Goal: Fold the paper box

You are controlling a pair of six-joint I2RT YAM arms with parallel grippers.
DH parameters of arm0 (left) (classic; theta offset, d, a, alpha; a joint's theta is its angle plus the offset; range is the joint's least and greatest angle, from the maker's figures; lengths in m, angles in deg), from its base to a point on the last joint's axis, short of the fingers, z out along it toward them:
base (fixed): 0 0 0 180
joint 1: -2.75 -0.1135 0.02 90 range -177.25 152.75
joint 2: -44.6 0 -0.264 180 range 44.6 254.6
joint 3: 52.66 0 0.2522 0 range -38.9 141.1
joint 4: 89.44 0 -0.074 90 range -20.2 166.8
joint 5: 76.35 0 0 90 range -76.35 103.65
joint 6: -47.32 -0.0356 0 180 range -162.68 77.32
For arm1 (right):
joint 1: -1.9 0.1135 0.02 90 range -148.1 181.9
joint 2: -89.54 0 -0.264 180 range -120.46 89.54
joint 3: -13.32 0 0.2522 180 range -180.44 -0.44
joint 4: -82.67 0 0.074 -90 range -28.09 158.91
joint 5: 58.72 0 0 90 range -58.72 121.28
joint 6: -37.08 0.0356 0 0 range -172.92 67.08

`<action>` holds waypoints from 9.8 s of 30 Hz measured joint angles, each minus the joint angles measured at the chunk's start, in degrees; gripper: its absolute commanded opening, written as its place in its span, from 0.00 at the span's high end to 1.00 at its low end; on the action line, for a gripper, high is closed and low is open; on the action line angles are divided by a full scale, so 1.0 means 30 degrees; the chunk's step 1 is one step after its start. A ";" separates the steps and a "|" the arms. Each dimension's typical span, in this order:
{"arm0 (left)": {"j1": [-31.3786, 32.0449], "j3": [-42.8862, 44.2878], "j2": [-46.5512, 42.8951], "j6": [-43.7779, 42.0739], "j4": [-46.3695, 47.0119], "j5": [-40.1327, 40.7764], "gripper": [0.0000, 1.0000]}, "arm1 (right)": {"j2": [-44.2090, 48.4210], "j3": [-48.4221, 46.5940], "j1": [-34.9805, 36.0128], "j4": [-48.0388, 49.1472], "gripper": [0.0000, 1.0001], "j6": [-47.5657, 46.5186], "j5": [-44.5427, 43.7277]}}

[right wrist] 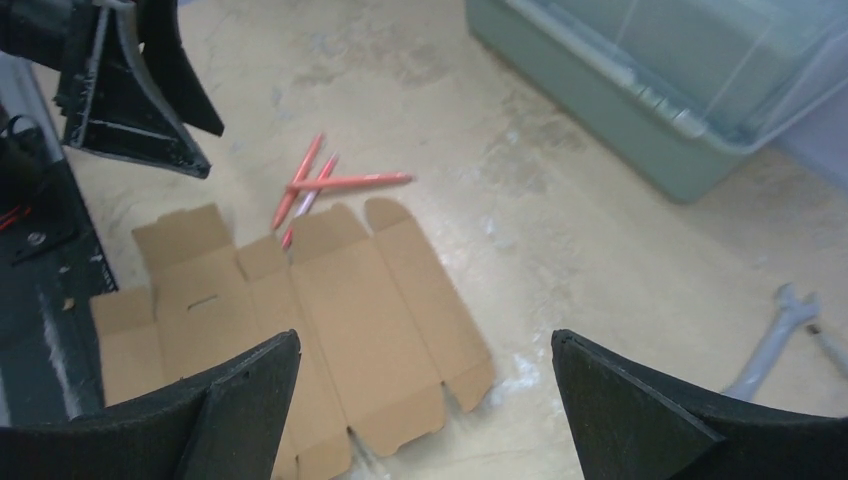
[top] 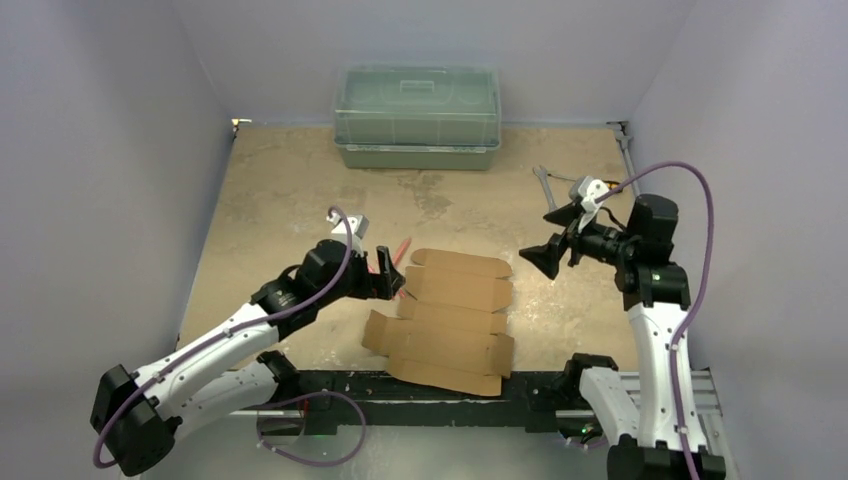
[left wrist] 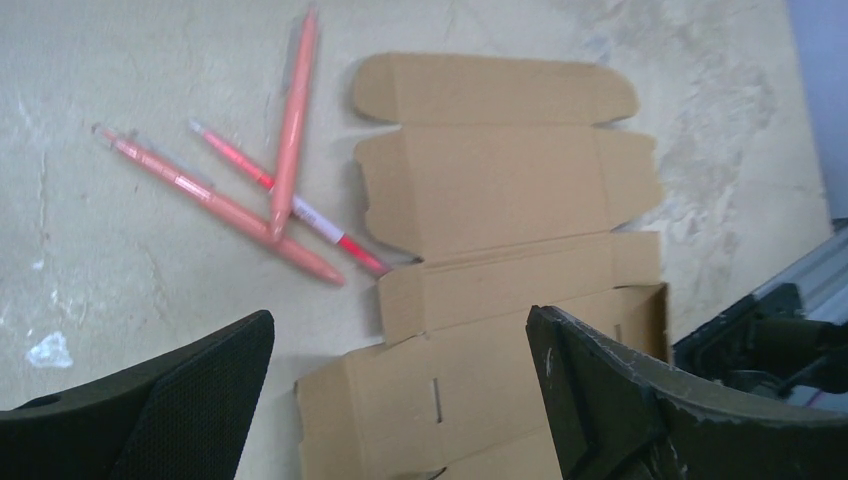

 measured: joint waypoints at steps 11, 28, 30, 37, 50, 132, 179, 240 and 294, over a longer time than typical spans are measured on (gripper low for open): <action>-0.0918 -0.3242 0.1552 0.1639 0.0554 0.1158 0.20 | -0.3701 0.3847 0.0000 0.0678 0.01 -0.1625 0.1326; -0.0954 -0.3526 0.3745 0.3169 0.0022 -0.2069 0.76 | -0.3905 0.3847 0.0000 0.1472 0.01 -0.1814 0.1749; -0.0933 -0.3701 0.3745 0.3300 0.0117 -0.2302 0.83 | -0.3905 0.3847 0.0000 0.1545 0.01 -0.1829 0.1843; -0.0415 -0.4124 0.3898 0.3504 0.0976 -0.2652 1.00 | -0.3927 0.3847 0.0000 0.1566 0.01 -0.2193 0.2142; 0.1078 0.3767 0.8327 -0.3111 0.0437 -0.1566 1.00 | -0.5093 0.0189 0.0007 -0.2652 0.01 -0.7344 0.3082; 0.0852 0.8932 0.8400 -1.6786 0.0976 -0.4772 0.36 | -1.4324 -1.0258 0.5952 -1.2203 1.00 -2.2338 -0.2630; -0.8080 -0.2273 1.2866 0.0219 2.9033 -1.3784 0.02 | -0.7533 -0.4255 0.3140 -0.6914 1.00 -1.3260 0.0612; -0.1880 0.3293 0.9457 -0.9719 1.3406 -0.9544 1.00 | -0.4721 -0.2710 0.3104 -0.4058 0.06 -0.8160 -0.1392; 0.1253 0.9857 1.1373 -1.1919 0.2310 -0.8138 1.00 | -1.2393 -1.0513 0.6645 -0.9617 0.66 -1.5701 -0.0911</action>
